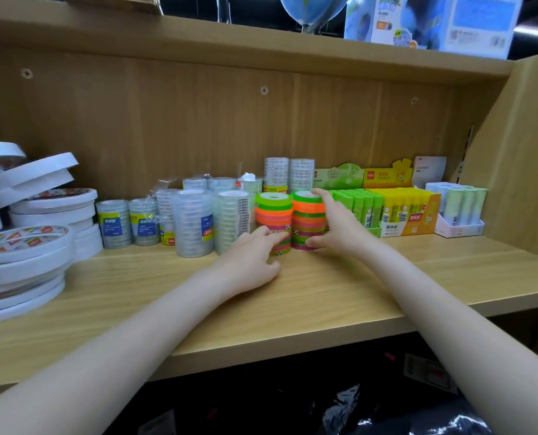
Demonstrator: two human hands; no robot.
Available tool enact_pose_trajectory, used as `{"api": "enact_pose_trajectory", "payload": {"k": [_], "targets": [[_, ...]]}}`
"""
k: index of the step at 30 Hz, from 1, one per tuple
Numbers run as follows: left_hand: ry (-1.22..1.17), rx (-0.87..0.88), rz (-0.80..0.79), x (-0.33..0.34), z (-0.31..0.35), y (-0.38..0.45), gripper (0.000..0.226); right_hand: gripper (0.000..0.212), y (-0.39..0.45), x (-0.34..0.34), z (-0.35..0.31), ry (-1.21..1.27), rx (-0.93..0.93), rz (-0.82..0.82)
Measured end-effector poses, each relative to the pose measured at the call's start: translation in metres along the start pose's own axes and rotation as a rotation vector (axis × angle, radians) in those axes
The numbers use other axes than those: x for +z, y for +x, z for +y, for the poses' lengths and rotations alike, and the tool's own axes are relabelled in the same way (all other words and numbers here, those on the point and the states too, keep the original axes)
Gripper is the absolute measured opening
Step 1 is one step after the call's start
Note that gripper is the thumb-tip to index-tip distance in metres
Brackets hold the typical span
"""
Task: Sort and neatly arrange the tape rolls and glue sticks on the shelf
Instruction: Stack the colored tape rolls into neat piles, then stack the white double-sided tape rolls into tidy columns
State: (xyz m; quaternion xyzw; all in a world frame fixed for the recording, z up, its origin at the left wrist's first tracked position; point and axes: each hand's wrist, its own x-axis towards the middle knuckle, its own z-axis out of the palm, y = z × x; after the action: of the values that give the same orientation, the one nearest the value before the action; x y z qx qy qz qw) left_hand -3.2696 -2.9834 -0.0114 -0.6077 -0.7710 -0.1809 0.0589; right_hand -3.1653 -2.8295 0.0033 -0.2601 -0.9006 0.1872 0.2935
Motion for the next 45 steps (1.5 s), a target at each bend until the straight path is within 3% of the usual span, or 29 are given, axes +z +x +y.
{"api": "enact_pose_trajectory", "payload": {"k": [2,5,11,14,18,25,28,31,34,39,45], "targets": [[0.070,-0.003,0.011,0.002,0.000,0.000,0.059,0.095,-0.003,-0.005,0.002,0.067,0.007,0.059],[0.139,-0.014,0.045,0.002,0.001,-0.002,0.057,0.070,-0.007,-0.015,0.002,0.101,-0.008,0.196],[0.293,0.175,0.452,-0.009,-0.006,-0.004,0.045,0.025,-0.002,-0.018,-0.010,0.057,-0.085,0.251],[0.420,0.205,0.452,-0.011,-0.013,0.000,0.052,0.018,0.002,-0.015,-0.013,0.024,-0.074,0.285],[0.536,0.212,0.437,-0.006,-0.017,-0.001,0.053,0.019,0.004,-0.013,-0.012,0.024,-0.066,0.291],[0.529,0.234,0.439,-0.007,-0.019,-0.001,0.057,0.036,0.000,-0.012,-0.009,0.030,-0.066,0.204],[0.446,0.268,0.478,-0.016,-0.026,-0.011,0.043,0.042,-0.002,-0.014,-0.016,0.014,-0.084,0.248],[0.331,0.161,0.525,-0.031,-0.048,-0.033,0.049,0.039,-0.002,-0.015,-0.037,0.000,-0.231,0.295],[0.072,-0.029,0.626,-0.043,-0.072,-0.049,0.048,0.045,0.005,-0.001,-0.064,-0.084,-0.372,0.188],[-0.307,-0.368,0.452,-0.043,-0.085,-0.050,0.079,0.059,0.011,0.030,-0.089,-0.278,-0.347,0.017],[-0.420,-0.397,0.423,-0.035,-0.089,-0.045,0.088,0.057,0.010,0.044,-0.081,-0.224,-0.352,0.112]]}}
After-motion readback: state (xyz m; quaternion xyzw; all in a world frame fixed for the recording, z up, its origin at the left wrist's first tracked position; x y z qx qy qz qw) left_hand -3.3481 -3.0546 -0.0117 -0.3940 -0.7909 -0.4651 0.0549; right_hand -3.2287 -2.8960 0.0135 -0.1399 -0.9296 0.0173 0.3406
